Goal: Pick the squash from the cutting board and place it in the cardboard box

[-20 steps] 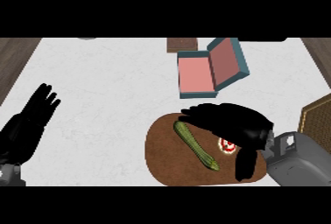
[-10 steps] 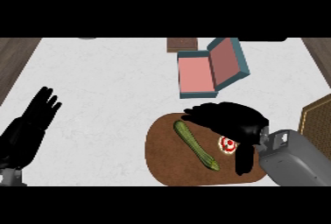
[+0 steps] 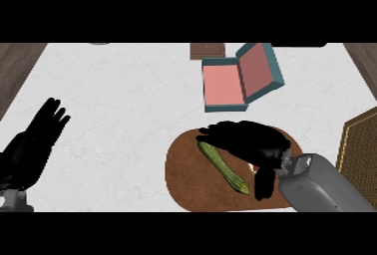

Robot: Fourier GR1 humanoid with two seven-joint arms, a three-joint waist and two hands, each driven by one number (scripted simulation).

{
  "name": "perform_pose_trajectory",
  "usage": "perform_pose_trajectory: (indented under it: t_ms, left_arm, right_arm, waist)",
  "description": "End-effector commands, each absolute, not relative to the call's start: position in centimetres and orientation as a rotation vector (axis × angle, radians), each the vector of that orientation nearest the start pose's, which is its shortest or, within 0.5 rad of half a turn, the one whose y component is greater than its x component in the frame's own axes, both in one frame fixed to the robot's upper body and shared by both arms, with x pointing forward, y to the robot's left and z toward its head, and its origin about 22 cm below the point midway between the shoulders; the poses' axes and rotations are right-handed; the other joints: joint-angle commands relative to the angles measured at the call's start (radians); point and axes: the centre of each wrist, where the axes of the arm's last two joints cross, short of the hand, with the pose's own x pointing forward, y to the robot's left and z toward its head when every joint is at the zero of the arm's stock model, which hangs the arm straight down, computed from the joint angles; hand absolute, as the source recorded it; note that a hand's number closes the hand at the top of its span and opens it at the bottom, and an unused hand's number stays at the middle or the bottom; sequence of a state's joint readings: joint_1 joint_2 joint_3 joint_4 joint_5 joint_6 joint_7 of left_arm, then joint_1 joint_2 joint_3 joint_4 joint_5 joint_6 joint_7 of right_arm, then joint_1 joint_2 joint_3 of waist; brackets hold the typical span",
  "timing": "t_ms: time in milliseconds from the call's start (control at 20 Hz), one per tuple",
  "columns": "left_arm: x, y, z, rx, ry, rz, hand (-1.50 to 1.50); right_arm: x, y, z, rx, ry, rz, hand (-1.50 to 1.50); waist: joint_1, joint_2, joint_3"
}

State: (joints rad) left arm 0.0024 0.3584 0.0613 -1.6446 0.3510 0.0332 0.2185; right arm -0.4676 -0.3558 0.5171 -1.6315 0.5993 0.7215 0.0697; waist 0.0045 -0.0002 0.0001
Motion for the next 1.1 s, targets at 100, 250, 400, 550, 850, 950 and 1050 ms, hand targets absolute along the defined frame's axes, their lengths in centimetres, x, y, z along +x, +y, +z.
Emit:
perform_pose_trajectory:
  t_ms: [100, 250, 400, 550, 850, 950, 1050]
  left_arm:
    - [23.6, 32.1, 3.9, 0.054, -1.452, 0.053, 0.00]
    - [24.6, 32.0, 7.0, 0.059, -1.438, 0.053, 0.00]
    - [23.3, 29.2, 5.7, 0.061, -1.447, 0.064, 0.00]
    - [24.3, 31.9, 5.7, 0.053, -1.436, 0.051, 0.00]
    - [23.7, 32.0, 6.1, 0.053, -1.439, 0.049, 0.00]
    - [24.6, 31.7, 5.2, 0.056, -1.428, 0.047, 0.00]
    - [25.3, 33.6, 4.8, 0.047, -1.441, 0.045, 0.00]
  right_arm:
    - [28.4, -15.5, 10.6, -0.198, -1.302, 1.899, -1.50]
    - [28.0, -14.5, 10.6, -0.205, -1.303, 1.897, -1.50]
    - [28.6, -14.3, 11.9, -0.223, -1.285, 1.908, -1.50]
    - [27.8, -14.4, 9.5, -0.222, -1.249, 1.911, -1.50]
    - [28.0, -12.5, 6.9, -0.273, -1.209, 1.941, -1.50]
    - [28.5, -11.9, 9.5, -0.295, -1.222, 1.920, -1.50]
    - [28.4, -13.1, 6.7, -0.297, -1.200, 1.939, -1.50]
  waist:
    - [-0.003, 0.000, 0.000]
    - [-0.003, -0.001, 0.000]
    - [-0.001, -0.001, 0.000]
    - [-0.003, -0.001, 0.000]
    - [0.000, 0.000, 0.000]
    - [-0.003, 0.000, 0.000]
    - [-0.003, 0.001, 0.000]
